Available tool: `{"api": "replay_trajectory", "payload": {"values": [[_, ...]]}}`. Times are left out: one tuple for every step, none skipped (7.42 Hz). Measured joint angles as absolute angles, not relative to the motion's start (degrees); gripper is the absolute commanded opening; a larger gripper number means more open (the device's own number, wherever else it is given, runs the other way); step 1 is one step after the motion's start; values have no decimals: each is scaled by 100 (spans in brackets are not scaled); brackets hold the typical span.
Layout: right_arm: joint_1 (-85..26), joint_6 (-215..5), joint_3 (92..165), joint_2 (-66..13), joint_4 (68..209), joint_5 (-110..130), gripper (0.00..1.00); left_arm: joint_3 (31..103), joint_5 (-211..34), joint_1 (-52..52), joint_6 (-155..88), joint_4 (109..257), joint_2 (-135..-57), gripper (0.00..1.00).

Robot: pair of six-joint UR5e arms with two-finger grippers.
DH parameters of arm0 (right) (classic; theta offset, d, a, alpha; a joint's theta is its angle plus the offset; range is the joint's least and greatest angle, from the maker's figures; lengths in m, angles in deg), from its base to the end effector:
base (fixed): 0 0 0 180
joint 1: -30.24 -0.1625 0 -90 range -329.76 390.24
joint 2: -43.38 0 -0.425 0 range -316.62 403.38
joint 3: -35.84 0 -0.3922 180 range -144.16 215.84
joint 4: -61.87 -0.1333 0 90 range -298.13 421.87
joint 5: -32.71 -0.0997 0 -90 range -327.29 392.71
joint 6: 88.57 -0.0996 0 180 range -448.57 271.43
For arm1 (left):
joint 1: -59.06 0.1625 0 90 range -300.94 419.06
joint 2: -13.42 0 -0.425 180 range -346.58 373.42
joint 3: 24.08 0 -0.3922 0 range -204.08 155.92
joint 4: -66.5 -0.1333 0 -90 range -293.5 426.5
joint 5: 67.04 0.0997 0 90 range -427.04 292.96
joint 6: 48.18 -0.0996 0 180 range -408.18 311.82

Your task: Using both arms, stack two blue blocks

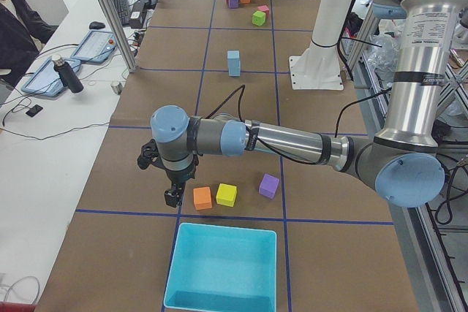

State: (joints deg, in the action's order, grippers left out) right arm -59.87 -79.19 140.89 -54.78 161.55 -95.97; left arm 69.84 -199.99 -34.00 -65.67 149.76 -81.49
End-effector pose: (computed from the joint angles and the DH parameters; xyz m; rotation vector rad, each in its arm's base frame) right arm 0.0719 -0.4247 0.6187 0.0092 -0.6771 -0.1391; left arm -0.0934 -0.5220 0.5950 0.1684 0.7334 0.2536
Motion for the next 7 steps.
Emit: {"api": "replay_trajectory", "payload": {"values": [[-5990, -7923, 14092, -5483, 16154, -9612, 100, 6961, -20000, -3476, -6610, 15235, -7929, 98], [-5992, -7925, 14094, -5487, 16154, -9623, 100, 6952, -20013, -3503, -6582, 15536, -7721, 98], [-5993, -7925, 14095, -5486, 16154, -9628, 100, 6975, -20022, -3509, -6502, 15697, -7572, 98], [-5993, -7926, 14095, -5483, 16154, -9630, 100, 6986, -20026, -3509, -6449, 15767, -7488, 98], [-5993, -7926, 14095, -5478, 16152, -9631, 100, 6993, -20027, -3509, -6438, 15796, -7453, 98], [-5993, -7926, 14091, -5472, 16148, -9631, 100, 6997, -20028, -3508, -6440, 15809, -7438, 98], [-5993, -7926, 14088, -5467, 16146, -9631, 100, 6996, -20028, -3508, -6442, 15814, -7430, 98]]}}
